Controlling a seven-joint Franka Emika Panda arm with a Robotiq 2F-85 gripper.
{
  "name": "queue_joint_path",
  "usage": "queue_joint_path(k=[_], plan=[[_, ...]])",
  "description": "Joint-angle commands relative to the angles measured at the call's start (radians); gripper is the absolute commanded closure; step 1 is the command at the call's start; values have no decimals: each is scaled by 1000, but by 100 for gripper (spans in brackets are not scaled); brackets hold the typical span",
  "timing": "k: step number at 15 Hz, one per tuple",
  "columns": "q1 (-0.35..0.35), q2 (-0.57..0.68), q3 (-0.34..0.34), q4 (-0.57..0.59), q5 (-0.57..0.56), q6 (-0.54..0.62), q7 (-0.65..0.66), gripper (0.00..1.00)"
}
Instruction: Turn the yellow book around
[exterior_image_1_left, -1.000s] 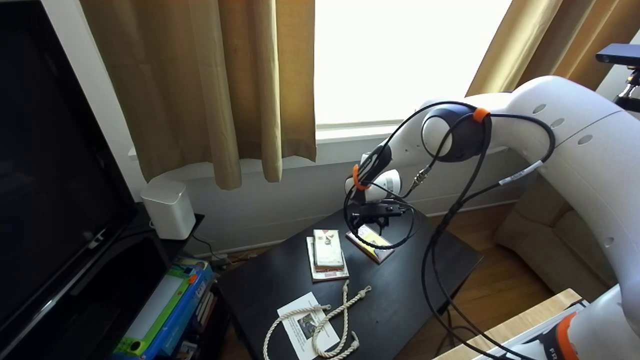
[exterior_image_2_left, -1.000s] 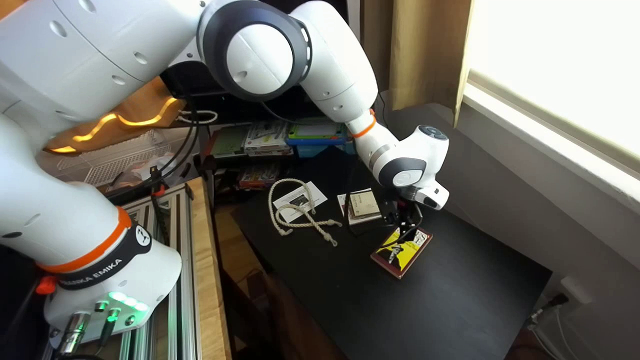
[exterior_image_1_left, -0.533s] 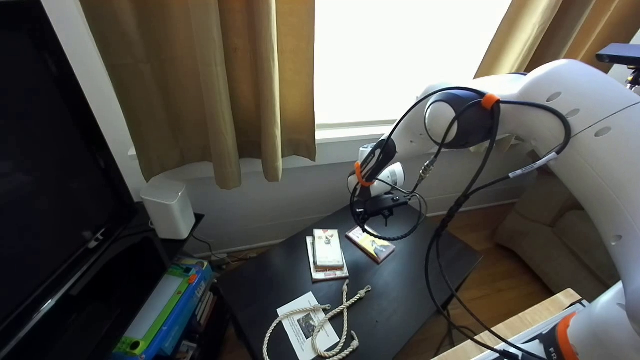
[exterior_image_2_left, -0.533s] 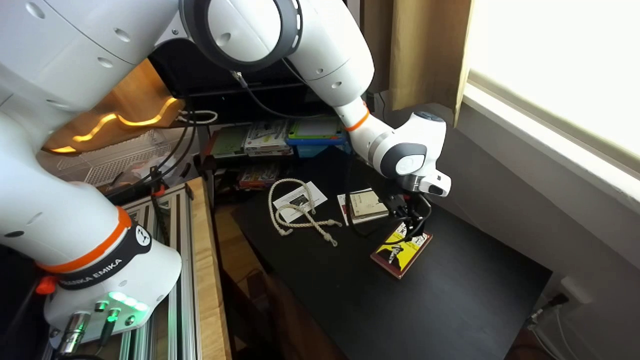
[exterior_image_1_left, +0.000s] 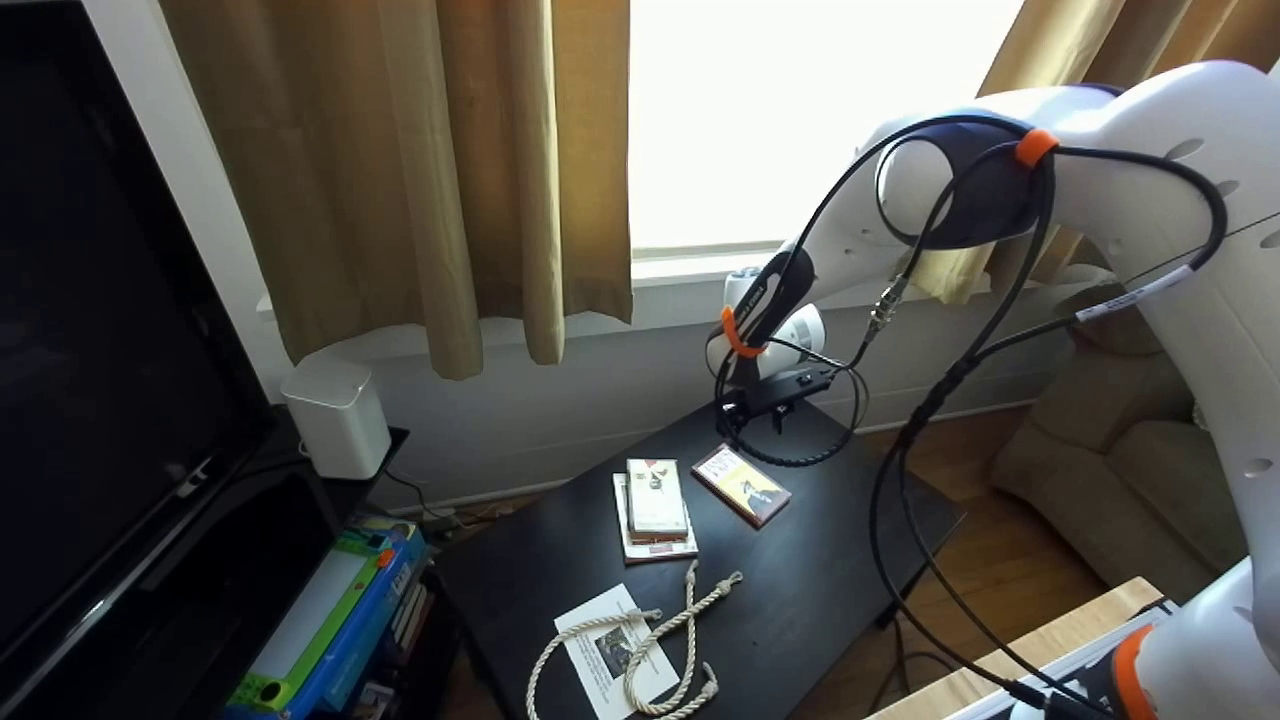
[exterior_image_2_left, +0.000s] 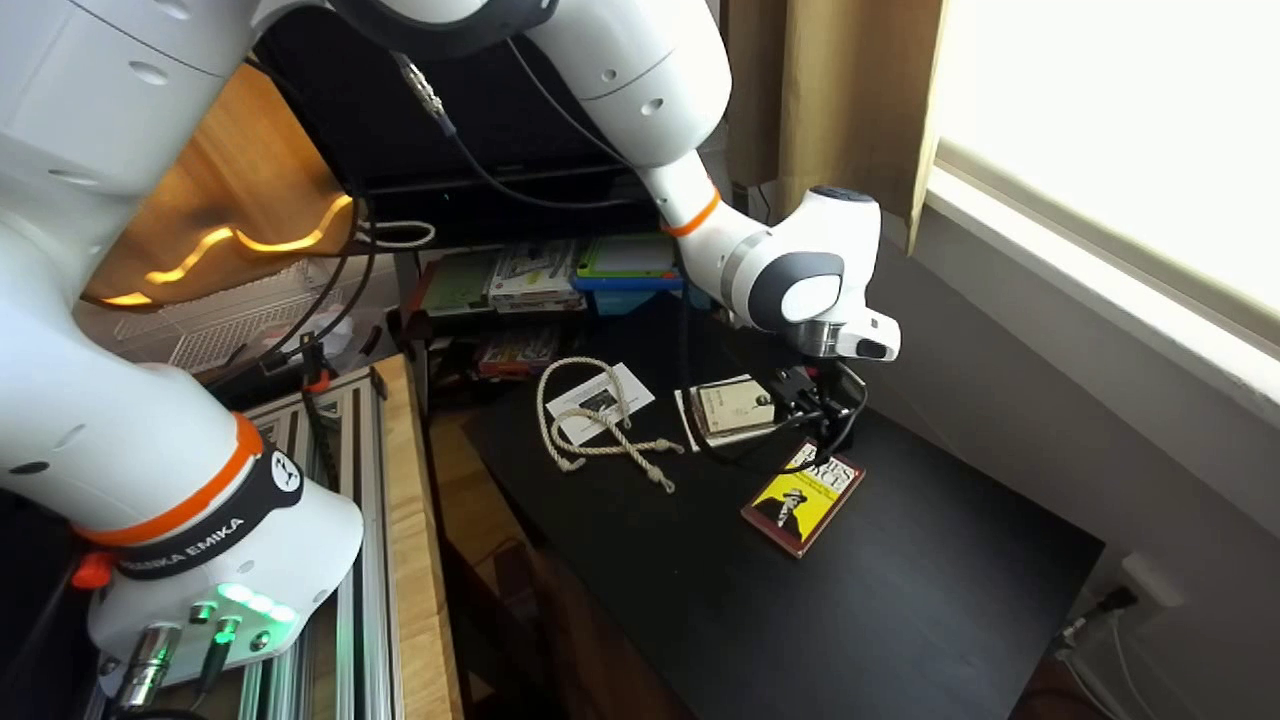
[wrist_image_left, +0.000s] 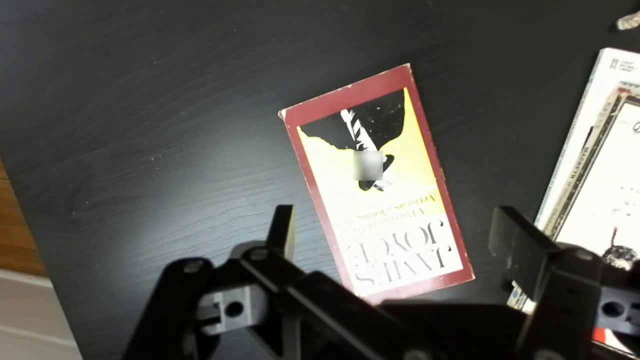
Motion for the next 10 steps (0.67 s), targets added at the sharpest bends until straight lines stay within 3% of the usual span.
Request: queue_joint_path(k=[1, 6, 7, 10], plan=[[10, -104, -11, -137, -35, 57, -3, 0], [9, -179, -16, -220, -47, 79, -1, 0], [-5, -128, 0, -142, -26, 45, 3, 0], [-6, -134, 1, -142, -27, 45, 3, 0]])
